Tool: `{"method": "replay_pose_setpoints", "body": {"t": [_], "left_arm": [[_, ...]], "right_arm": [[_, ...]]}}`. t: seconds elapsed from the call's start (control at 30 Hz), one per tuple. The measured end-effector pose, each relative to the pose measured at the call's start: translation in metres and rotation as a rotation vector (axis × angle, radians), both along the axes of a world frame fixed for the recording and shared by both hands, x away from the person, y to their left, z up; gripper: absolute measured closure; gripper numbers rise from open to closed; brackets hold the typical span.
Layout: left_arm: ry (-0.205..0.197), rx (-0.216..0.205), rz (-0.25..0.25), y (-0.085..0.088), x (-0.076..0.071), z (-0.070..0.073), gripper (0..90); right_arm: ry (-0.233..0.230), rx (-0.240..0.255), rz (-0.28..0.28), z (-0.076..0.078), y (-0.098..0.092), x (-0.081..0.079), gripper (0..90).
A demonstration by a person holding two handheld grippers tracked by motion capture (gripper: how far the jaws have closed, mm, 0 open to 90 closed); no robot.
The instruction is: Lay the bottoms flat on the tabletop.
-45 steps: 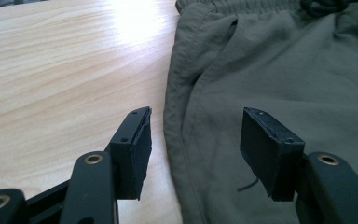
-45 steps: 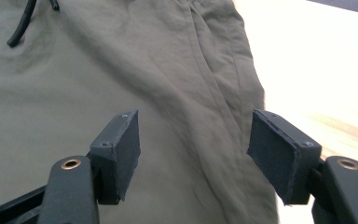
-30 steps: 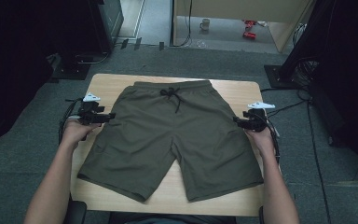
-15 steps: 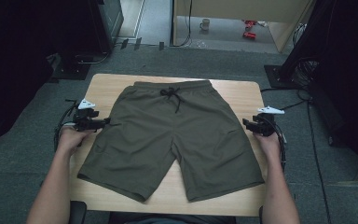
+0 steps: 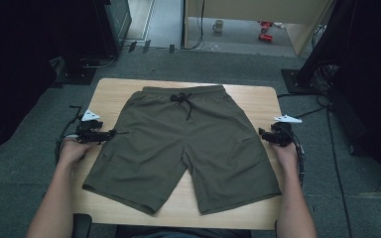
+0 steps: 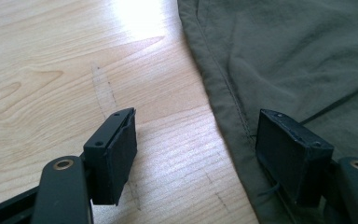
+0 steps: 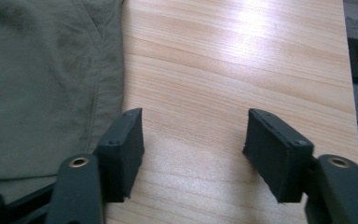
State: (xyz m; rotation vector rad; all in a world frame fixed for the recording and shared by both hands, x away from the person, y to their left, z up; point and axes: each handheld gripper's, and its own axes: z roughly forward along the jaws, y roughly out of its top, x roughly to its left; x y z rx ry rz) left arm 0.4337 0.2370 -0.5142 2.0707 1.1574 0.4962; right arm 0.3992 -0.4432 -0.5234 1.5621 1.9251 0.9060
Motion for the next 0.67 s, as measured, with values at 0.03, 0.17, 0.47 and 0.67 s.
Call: {"method": "replay_pose_setpoints", "body": {"t": [0.03, 0.17, 0.47, 0.67], "left_arm": [[-0.007, -0.004, 0.003, -0.0002, -0.0003, -0.0009, 28.1], [-0.014, -0.008, 0.009, -0.0005, -0.0007, -0.0019, 26.6], [-0.012, -0.007, 0.02, -0.0018, -0.0006, -0.0019, 25.8], [-0.009, -0.005, 0.026, -0.004, -0.0001, -0.0022, 22.8]], "right_arm": [[0.002, 0.0, 0.003, -0.0001, 0.0007, 0.0002, 33.7], [0.007, 0.0, 0.006, -0.0002, 0.0027, 0.0007, 29.5], [0.015, -0.002, 0.001, -0.0005, 0.0067, 0.0017, 23.1], [0.031, -0.007, -0.046, -0.001, 0.0095, 0.0024, 14.4]]}}
